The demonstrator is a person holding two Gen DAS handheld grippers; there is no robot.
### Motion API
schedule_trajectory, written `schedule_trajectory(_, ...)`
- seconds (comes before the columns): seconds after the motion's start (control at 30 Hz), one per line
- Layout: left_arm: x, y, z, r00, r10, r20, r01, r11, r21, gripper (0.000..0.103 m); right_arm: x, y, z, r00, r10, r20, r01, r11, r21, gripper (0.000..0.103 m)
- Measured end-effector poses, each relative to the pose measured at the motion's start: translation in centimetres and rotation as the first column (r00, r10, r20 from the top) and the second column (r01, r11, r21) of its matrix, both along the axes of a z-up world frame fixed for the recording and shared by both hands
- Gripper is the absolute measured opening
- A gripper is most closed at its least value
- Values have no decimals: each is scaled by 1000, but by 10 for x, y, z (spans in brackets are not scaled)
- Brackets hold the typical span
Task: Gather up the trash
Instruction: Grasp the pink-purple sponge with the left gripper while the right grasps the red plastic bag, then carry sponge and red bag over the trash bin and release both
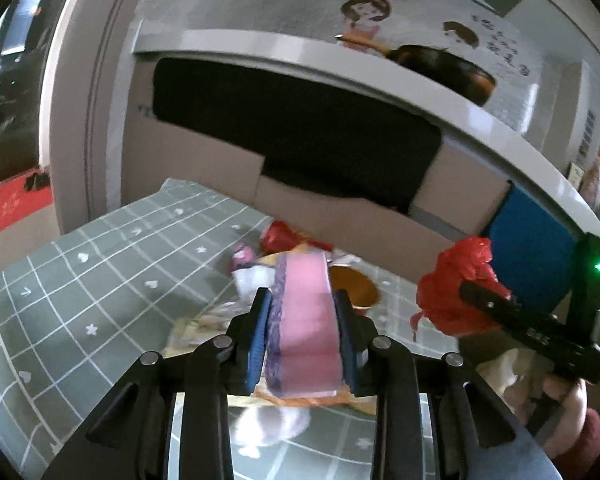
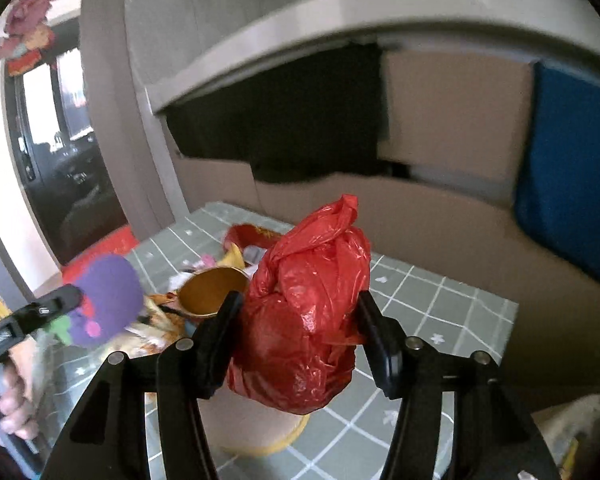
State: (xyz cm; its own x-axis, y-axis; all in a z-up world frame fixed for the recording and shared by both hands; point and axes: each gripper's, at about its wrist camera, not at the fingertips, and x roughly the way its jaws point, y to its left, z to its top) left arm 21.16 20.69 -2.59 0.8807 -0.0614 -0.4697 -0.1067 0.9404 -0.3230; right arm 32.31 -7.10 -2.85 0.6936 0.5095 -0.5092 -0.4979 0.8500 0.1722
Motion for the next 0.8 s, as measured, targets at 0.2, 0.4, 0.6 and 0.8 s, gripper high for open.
schedule_trajectory(0.2, 0, -32, 12, 999, -45, -1, 45, 999, -8, 31, -39, -27, 20, 999, 2, 46, -2, 1000, 17, 54)
schedule_trajectory(0.4, -15, -40, -3, 996, -54, -67, 52, 998, -19, 31, -59, -39, 4, 1000, 17, 2, -17, 999, 38, 54)
schedule_trajectory(0.6, -30, -50, 1, 999, -31, -29, 32, 999, 31, 31, -74, -49, -7, 1000, 1, 2, -1, 999, 33, 54)
schedule_trajectory(0.8, -40, -69, 17, 998, -56, 37, 53, 997, 63, 31, -94, -66, 8, 998, -25, 57, 23, 999, 44, 54)
